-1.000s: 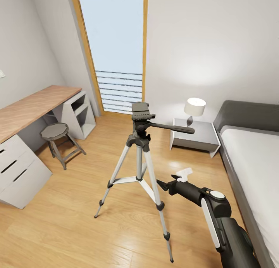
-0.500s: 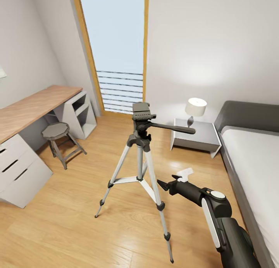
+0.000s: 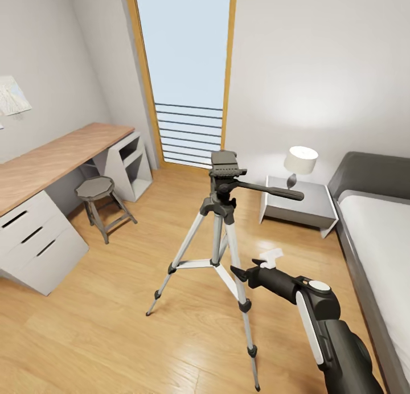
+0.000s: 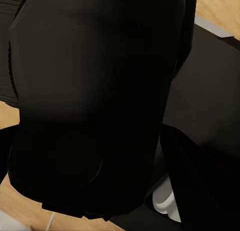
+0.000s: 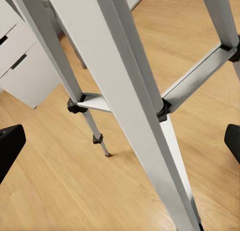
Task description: Attach the digital camera to the camera tripod in the bedroom.
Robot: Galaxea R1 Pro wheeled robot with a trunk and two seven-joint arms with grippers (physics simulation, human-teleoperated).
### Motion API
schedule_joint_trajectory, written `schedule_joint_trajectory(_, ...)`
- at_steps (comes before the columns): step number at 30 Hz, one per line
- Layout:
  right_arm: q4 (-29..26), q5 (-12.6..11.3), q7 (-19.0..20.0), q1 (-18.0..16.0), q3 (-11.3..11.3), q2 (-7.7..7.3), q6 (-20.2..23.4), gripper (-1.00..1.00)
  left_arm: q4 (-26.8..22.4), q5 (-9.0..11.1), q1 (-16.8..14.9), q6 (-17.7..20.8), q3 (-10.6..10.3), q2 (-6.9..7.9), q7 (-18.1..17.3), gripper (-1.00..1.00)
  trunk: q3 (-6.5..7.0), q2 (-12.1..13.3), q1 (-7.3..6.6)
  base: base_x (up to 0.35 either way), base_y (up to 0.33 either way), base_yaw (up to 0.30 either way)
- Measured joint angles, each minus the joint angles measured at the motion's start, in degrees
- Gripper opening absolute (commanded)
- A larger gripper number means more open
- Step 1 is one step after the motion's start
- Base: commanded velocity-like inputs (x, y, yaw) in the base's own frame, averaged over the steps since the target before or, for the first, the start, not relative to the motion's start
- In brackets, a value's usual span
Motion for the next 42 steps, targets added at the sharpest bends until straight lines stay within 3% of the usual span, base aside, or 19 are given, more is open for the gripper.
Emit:
schedule_joint_trajectory(20,-0.29,-0.4,0.46,0.0,0.1,-0.02,-0.18,1.0,0.0,0.0,0.0,-0.01,0.0,0.01,0.0,-1.0,0.0,0.0,0.0,0.0,0.0,0.001)
schedule_joint_trajectory(30,-0.3,-0.32,6.87,0.0,-0.52,-0.05,-0.27,1.0,0.0,0.0,0.0,-0.02,0.0,0.0,0.0,-1.0,0.0,0.0,0.0,0.0,0.0,0.0)
schedule_joint_trajectory(42,-0.28,-0.03,7.74,0.0,-0.92,-0.06,-0.35,1.0,0.0,0.0,0.0,0.0,0.0,0.0,0.0,-1.0,0.0,0.0,0.0,0.0,0.0,0.0)
